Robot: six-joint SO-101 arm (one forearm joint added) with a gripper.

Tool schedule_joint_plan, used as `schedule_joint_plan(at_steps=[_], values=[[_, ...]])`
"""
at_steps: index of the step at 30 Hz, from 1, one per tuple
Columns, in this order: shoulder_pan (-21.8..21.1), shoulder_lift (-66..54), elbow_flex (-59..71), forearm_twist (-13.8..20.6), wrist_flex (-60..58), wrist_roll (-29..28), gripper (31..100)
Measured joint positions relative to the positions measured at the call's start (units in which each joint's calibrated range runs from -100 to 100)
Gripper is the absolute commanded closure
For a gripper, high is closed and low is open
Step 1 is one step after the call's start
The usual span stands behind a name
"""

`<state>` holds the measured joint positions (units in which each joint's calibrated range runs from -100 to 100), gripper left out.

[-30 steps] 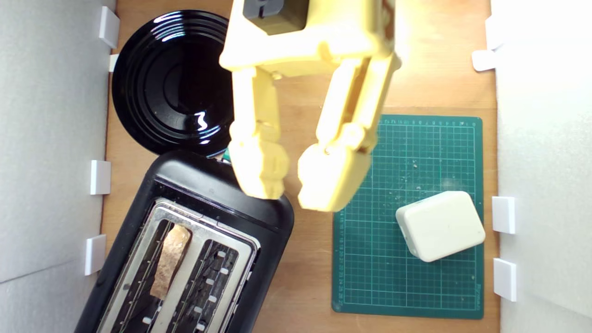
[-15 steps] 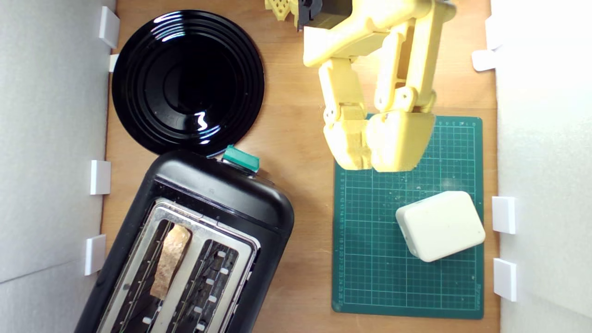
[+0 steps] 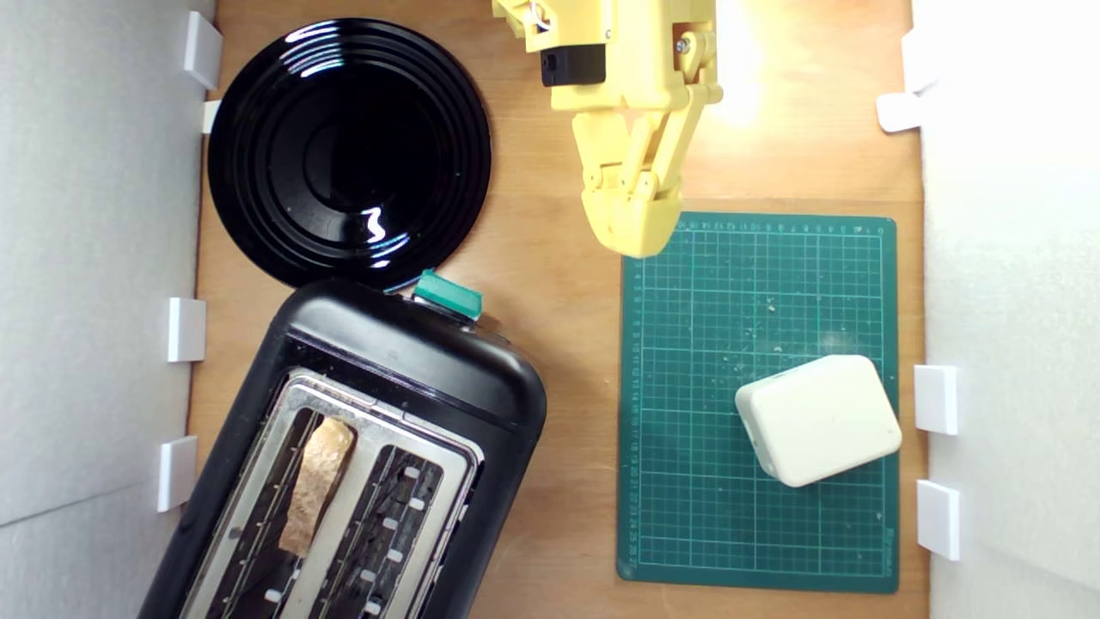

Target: Pick bread and place in toaster

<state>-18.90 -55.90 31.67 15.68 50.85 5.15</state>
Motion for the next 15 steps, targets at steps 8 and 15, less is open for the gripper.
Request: schedule_joint_plan(at_steps=[8,15], values=[[-0.18,-8.74,18.12,-0.18,0.00,0.10,92.2],[-2.84,-19.82,36.06,-0.27,0.08,3.31,92.5]])
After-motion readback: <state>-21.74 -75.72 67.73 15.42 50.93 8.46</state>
